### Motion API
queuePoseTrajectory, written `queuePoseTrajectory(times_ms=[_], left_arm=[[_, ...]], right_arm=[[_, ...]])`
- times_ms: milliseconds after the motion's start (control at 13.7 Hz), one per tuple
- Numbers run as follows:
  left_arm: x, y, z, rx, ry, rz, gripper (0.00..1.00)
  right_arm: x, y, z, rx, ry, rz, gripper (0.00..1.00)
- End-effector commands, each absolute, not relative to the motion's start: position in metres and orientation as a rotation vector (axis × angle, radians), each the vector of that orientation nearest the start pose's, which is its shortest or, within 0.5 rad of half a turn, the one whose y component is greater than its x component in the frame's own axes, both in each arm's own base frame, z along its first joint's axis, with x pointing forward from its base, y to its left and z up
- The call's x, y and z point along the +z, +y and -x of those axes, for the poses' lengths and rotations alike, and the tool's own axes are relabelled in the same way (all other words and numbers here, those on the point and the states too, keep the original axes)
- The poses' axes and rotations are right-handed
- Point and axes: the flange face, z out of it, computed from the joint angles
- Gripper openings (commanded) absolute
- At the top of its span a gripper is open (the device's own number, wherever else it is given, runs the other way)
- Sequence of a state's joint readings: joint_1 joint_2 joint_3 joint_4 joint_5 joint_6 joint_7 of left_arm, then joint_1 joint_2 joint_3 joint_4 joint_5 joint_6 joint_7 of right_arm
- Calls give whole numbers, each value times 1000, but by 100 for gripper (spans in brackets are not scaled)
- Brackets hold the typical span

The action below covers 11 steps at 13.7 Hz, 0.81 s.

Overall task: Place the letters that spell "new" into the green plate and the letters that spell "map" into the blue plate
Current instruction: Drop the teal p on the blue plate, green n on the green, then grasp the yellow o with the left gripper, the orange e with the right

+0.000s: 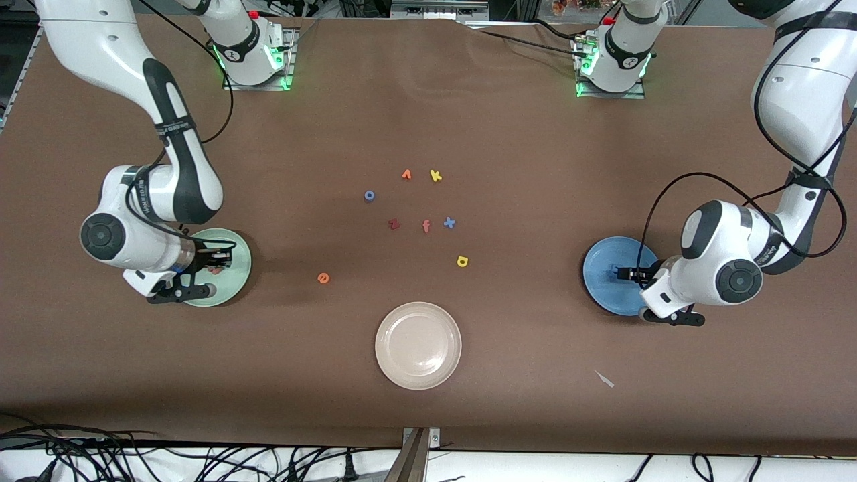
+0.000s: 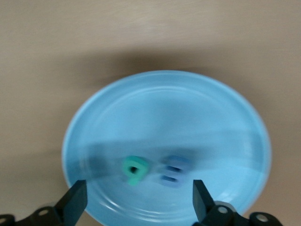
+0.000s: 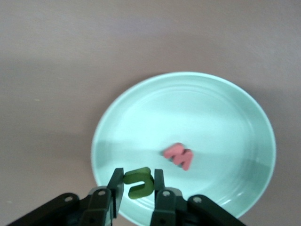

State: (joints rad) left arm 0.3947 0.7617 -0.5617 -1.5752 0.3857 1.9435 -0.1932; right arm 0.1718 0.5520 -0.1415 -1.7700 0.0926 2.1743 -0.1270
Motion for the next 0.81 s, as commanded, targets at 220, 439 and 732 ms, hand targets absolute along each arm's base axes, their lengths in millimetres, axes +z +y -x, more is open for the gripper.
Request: queuePoseTrajectory(times_ms=[220, 439, 732], left_arm=[[263, -166, -645, 421, -186, 3132, 100], [258, -238, -631, 368, -402, 3112, 100], [242, -340, -600, 246, -516, 3161, 100]], right_arm=[[248, 57, -652, 206, -117, 3123, 100], [252, 94, -654, 172, -58, 3121, 100], [249, 158, -659, 141, 32, 3123, 100]])
